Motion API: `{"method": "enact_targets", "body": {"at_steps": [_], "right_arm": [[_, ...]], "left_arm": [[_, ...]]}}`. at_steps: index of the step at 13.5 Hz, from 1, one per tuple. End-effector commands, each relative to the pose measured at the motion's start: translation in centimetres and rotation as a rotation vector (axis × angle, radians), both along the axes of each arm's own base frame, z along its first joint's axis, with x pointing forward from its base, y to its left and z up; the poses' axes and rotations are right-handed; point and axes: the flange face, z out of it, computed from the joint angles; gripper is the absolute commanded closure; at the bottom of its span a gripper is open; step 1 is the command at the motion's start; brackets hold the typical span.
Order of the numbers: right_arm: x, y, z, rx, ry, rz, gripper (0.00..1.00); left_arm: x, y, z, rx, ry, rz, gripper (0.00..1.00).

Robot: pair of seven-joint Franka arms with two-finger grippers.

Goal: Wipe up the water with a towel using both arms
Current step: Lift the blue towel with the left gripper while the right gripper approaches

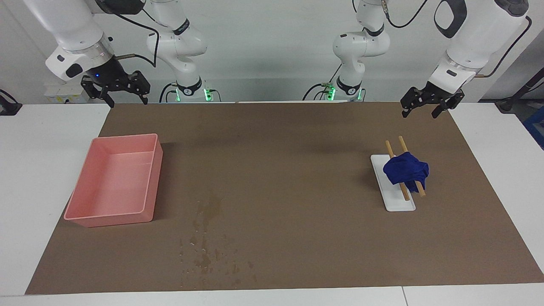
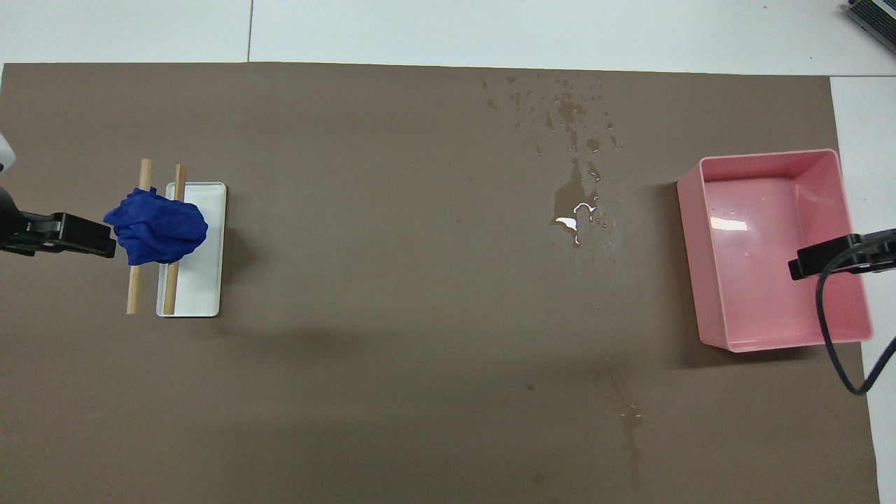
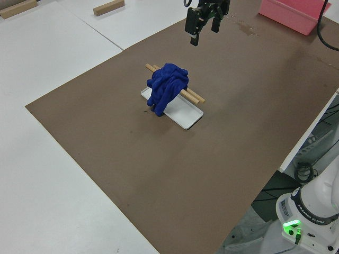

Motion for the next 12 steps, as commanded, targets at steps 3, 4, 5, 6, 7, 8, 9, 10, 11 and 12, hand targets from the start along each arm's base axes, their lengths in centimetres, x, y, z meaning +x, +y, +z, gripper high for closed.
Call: {"method": "enact_targets", "body": {"at_steps": [3,4,5,6,7,8,9,10,11,12], "right_arm": [[-0.9,0.4,0.1,0.003,0.006,-0.011,0.00],[-0.8,0.4,0.0,0.011,0.008,-0.009,0.00],[-0.9,0.8,0.0,0.015,0.008,-0.006,0.00],[-1.2,2.5,-0.3,0.021,0.014,-0.005,0.00],[-1.5,4.6,-0.8,0.040,0.021,-0.041,0.00],[-1.6,5.7,-1.1,0.056,0.014,-0.124,0.00],[-1.8,7.2,-1.4,0.081,0.005,-0.184,0.00],[-2.2,8.3,-1.9,0.106,0.014,-0.227,0.00],[-2.6,8.6,-2.7,0.124,0.023,-0.266,0.00],[-2.8,9.0,-3.3,0.165,0.026,-0.322,0.00]], "left_arm": [[-0.1,0.0,0.3,-0.011,-0.032,-0.002,0.00],[0.2,0.5,0.0,-0.012,-0.056,0.008,0.00],[0.5,1.0,-0.6,-0.004,-0.087,0.021,0.00],[0.7,1.4,-1.3,-0.003,-0.122,0.039,0.00],[1.3,2.1,-3.0,0.009,-0.141,0.064,0.00],[2.1,3.4,-4.2,0.033,-0.177,0.102,0.00],[3.5,3.9,-6.8,0.040,-0.196,0.143,0.00],[4.8,4.1,-8.7,0.042,-0.217,0.201,0.00],[6.1,4.4,-11.0,0.064,-0.228,0.261,0.00],[6.9,4.5,-12.6,0.073,-0.233,0.340,0.00]]}}
